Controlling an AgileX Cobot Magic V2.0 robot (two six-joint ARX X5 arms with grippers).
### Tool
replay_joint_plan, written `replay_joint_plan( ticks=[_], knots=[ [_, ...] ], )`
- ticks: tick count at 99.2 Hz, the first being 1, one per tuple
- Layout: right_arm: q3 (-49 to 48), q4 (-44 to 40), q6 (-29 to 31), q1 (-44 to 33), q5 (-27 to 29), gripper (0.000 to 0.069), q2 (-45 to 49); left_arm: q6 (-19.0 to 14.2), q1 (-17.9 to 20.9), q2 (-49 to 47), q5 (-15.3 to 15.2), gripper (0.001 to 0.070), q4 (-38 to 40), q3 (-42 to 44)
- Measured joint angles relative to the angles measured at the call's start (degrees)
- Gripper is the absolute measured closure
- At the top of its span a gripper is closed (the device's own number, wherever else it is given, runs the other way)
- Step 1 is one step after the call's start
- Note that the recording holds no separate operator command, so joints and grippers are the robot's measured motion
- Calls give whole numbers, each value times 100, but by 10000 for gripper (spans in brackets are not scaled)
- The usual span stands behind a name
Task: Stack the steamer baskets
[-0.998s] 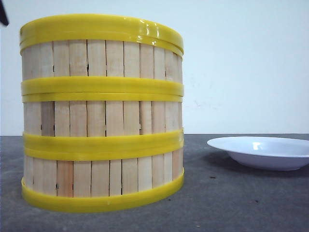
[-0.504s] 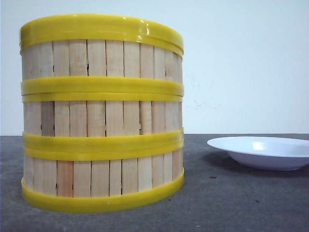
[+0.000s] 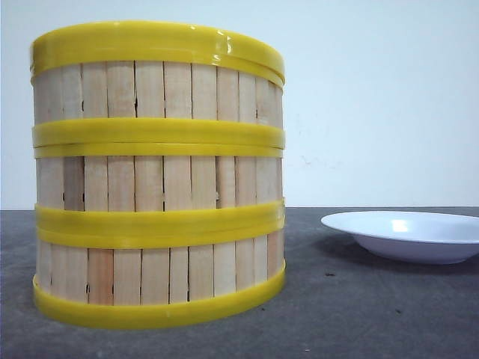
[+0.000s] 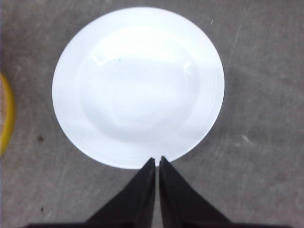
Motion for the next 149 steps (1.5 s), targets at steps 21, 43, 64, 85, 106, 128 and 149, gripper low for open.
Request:
replay_joint_plan(
  ticks=[21,43,64,85,106,128,149],
  knots=[
    [0,273,0,0,0,682,0,2,0,-9,0,695,0,0],
    [-2,575,2,0,0,682,0,173,153,-874,-391,695,1228,-1056],
    [-2,883,2,0,0,682,0,-31,273,-2518,-605,695,3136,-3268],
    [0,1169,2,0,0,682,0,-232,310,-4159,-752,695,3818,-4986],
    [-2,1456,2,0,0,682,2,-280,313,-5209,-782,695,3543,-5388],
    [-2,1722,2,0,0,682,-20,-269,310,-5184,-835,695,3423,-5388],
    [-2,1766,2,0,0,682,-20,-269,310,-5180,-835,695,3423,-5388]
  ],
)
